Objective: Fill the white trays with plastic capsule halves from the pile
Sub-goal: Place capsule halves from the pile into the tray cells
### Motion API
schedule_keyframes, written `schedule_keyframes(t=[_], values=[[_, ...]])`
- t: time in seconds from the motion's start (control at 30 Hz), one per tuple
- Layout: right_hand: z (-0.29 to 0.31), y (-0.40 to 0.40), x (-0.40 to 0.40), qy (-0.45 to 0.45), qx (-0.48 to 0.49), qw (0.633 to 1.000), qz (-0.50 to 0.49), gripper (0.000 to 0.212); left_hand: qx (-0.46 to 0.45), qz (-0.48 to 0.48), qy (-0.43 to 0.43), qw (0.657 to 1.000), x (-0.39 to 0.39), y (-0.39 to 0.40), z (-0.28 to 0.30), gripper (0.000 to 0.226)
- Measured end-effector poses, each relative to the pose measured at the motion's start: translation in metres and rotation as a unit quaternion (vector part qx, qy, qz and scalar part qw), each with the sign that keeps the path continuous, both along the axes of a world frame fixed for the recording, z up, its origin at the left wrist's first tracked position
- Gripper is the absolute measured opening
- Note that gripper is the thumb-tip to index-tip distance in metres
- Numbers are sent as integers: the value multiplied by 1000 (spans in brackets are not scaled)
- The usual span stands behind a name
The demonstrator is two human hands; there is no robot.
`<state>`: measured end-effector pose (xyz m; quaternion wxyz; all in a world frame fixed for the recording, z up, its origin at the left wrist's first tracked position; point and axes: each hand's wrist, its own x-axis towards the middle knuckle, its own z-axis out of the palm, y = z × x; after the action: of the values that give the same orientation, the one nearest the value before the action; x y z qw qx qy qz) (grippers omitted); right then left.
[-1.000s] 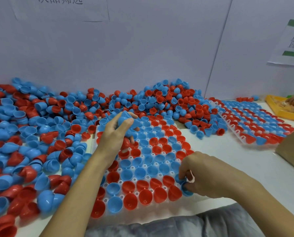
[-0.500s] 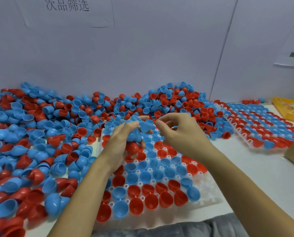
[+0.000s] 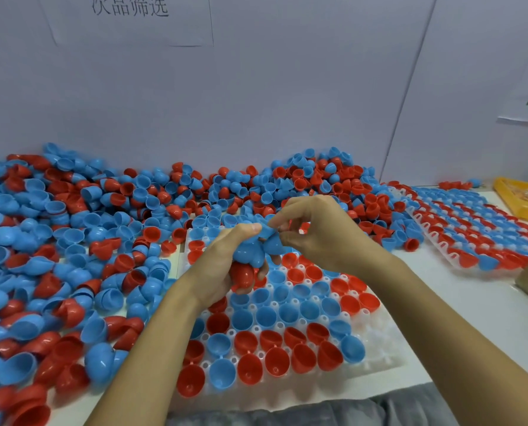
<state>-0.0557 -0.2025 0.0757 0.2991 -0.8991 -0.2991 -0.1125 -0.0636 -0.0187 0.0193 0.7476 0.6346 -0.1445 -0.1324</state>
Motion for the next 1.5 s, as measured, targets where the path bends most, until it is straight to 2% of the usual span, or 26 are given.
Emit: schedule_keyframes(t=[0.17, 0.3, 0.47, 0.7, 0.77, 0.87, 0.97, 1.07, 1.17, 1.33, 1.5], values=[[2, -39, -11, 0, -72, 997, -40, 15, -19, 20, 3, 1000, 4, -1, -1, 47], [1, -80, -31, 91, -204, 972, -72, 16, -19, 51, 5, 999, 6, -1, -2, 46], [-13, -96, -55, 210, -271, 932, -118, 15, -13, 58, 9, 998, 5, -2, -3, 47], [-36, -87, -63, 200, -339, 911, -126, 28, -27, 62, 28, 997, 4, -4, -3, 40], [-33, -87, -62, 216, -334, 909, -124, 27, -30, 66, 41, 997, 5, -5, -4, 46], [-23, -89, -60, 235, -315, 912, -117, 24, -51, 65, 57, 995, 5, -3, -4, 51], [-8, -83, -52, 188, -277, 937, -100, 23, -64, 58, 69, 994, 6, -2, -4, 50], [-1, -57, -37, 99, -166, 979, -62, 20, -65, 52, 77, 994, 6, -1, -3, 54], [-3, -20, -25, 53, -33, 997, -53, 27, -22, 50, 67, 996, 5, -1, -3, 63], [-13, 23, -9, 61, 61, 995, -58, 20, 19, -4, 68, 998, 4, -2, -4, 94], [-21, 26, -4, 133, 252, 954, -90, 25, 7, 1, 47, 999, 5, -1, -5, 72]])
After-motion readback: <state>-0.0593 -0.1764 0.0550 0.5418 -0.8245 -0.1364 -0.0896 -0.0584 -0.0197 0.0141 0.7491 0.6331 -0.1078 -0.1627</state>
